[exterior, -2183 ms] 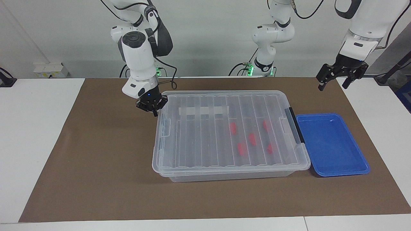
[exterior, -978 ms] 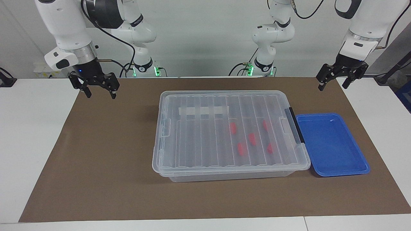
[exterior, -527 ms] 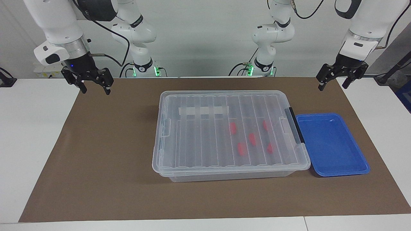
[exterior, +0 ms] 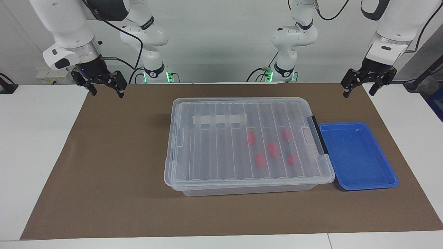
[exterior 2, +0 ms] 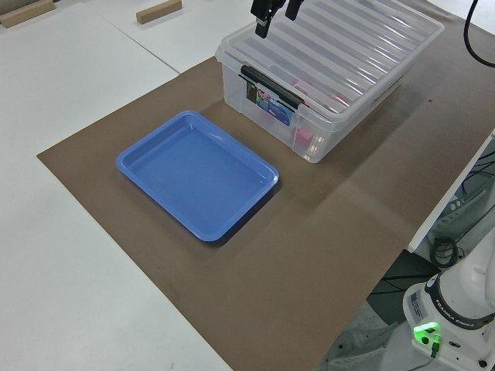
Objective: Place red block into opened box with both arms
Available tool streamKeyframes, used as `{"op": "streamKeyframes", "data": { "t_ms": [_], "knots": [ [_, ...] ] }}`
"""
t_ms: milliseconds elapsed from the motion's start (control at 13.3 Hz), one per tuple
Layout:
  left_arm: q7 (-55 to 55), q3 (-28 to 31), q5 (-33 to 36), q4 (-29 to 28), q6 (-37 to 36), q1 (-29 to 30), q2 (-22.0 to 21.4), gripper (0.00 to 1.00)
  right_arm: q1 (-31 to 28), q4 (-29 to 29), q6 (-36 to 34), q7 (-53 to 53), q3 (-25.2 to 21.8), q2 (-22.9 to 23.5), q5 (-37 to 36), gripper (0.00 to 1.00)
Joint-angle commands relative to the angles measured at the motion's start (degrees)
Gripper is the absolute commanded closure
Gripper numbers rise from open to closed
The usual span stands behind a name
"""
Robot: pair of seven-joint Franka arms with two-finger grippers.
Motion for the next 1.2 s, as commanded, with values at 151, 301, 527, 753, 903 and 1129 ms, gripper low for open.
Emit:
{"op": "streamKeyframes", "data": {
  "t_ms": [151, 301, 527, 753, 903, 1129],
  "knots": [
    [-0.51, 0.11, 0.51, -1.94, -0.34, 0.12, -1.88, 0.0, -0.22, -2.41, 0.62, 1.11, 0.48, -1.75, 1.1, 0.0],
    [-0.51, 0.11, 0.43, -1.94, -0.34, 0.04, -1.88, 0.0, -0.22, -2.85, 0.62, 1.1, 0.39, -2.02, 1.1, 0.0],
    [-0.51, 0.11, 0.43, -1.94, -0.34, 0.04, -1.88, 0.0, -0.22, -3.03, 0.62, 1.11, 0.39, -2.11, 1.1, 0.0],
    [-0.51, 0.11, 0.43, -1.94, -0.34, 0.04, -1.88, 0.0, -0.22, -3.03, 0.62, 1.02, 0.39, -2.11, 1.1, 0.0],
    [-0.51, 0.11, 0.51, -1.94, -0.34, 0.12, -1.88, 0.0, -0.31, -3.03, 0.62, 1.02, 0.39, -2.11, 1.1, 0.0],
    [-0.51, 0.11, 0.43, -1.94, -0.34, 0.12, -1.88, 0.0, -0.31, -3.03, 0.54, 0.93, 0.39, -2.11, 1.1, 0.0]
  ]
}}
